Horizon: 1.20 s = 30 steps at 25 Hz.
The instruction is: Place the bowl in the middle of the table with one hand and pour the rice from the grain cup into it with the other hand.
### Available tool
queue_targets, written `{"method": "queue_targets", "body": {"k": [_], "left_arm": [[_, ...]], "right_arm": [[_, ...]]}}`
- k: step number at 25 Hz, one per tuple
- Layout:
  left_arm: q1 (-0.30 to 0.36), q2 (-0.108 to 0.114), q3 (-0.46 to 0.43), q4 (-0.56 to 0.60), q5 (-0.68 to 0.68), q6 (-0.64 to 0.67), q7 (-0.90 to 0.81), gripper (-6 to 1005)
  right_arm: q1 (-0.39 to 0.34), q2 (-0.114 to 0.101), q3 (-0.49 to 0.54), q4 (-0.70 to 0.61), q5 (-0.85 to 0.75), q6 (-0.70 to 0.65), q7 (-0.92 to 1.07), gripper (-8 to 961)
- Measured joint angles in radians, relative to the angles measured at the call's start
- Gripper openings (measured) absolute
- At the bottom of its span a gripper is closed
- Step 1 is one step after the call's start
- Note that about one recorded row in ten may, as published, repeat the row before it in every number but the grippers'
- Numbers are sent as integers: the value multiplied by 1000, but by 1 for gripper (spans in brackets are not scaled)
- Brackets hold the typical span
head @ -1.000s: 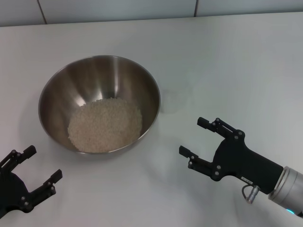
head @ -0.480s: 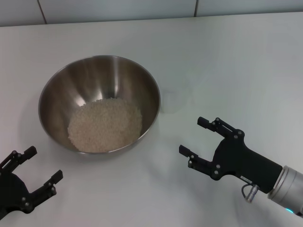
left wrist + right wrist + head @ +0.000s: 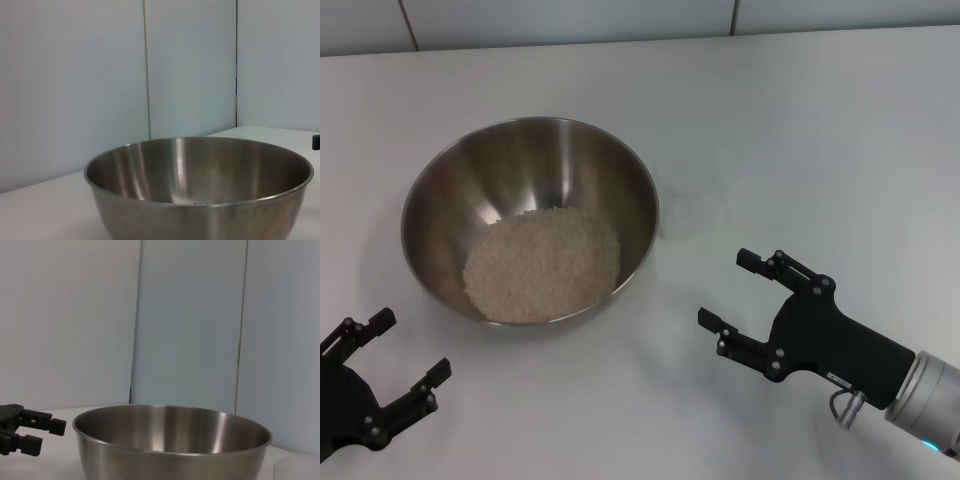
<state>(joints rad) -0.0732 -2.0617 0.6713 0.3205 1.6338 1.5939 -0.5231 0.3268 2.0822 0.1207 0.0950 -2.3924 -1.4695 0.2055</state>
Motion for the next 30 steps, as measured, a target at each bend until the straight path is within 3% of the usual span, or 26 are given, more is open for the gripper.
{"method": "queue_targets", "body": {"k": [30], "left_arm": [[0,2,-1,0,-1,5,0,843]], "right_arm": [[7,2,0,7,-3,19,0,774]]}}
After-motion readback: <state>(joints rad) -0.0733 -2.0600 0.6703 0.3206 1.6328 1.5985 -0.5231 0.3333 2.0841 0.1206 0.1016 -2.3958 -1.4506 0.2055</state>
